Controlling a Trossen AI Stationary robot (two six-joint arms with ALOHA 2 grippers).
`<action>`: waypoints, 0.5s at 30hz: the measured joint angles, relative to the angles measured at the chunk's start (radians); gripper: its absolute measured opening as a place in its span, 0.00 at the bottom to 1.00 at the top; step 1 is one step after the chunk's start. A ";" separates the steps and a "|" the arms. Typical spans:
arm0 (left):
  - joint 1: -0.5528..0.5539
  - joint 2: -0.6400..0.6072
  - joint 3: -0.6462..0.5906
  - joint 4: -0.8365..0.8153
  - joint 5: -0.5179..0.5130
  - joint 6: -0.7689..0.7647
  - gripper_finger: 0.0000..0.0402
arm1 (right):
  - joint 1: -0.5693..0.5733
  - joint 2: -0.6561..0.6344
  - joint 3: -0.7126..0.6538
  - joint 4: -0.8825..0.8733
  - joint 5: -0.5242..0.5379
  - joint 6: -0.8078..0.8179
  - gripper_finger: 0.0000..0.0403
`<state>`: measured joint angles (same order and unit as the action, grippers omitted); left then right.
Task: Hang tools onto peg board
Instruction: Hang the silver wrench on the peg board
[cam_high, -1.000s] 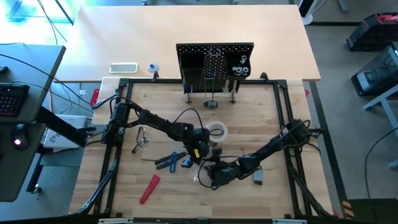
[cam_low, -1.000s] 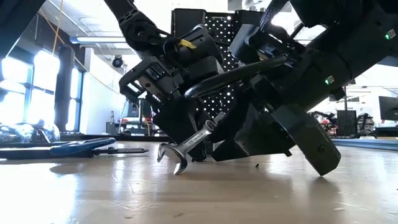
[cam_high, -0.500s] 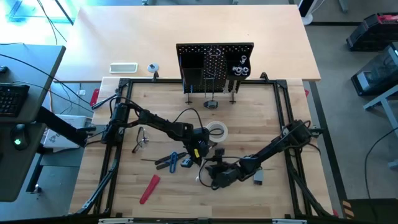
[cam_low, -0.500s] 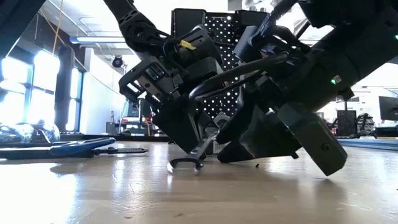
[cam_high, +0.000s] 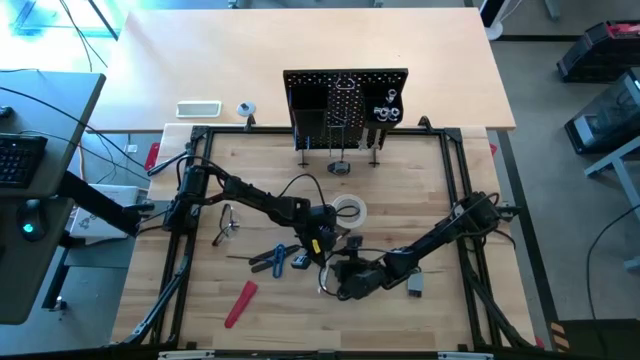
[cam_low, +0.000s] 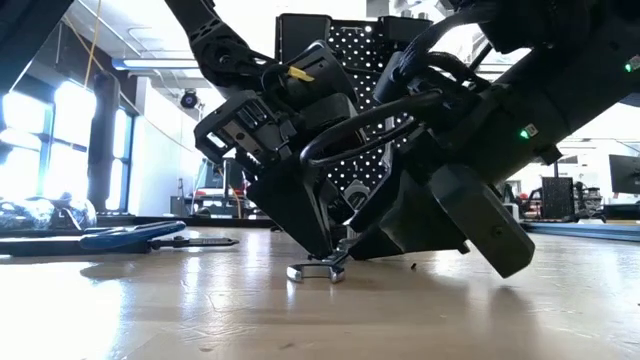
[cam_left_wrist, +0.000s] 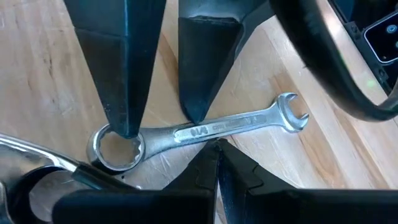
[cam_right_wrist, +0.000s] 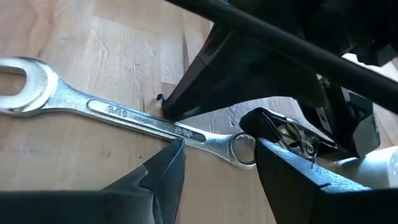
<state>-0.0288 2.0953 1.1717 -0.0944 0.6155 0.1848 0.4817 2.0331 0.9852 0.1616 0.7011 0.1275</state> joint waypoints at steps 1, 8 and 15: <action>0.000 0.000 0.000 -0.002 -0.002 0.000 0.00 | -0.001 0.000 0.000 0.000 -0.003 -0.009 0.48; 0.045 -0.014 0.003 -0.081 -0.016 -0.016 0.00 | 0.008 0.002 0.008 -0.005 -0.025 0.012 0.48; 0.052 -0.025 0.000 -0.018 -0.049 -0.030 0.00 | 0.010 0.007 0.056 -0.008 -0.112 -0.033 0.48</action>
<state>0.0230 2.0705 1.1716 -0.1120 0.5669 0.1553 0.4920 2.0399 1.0409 0.1531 0.5894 0.0940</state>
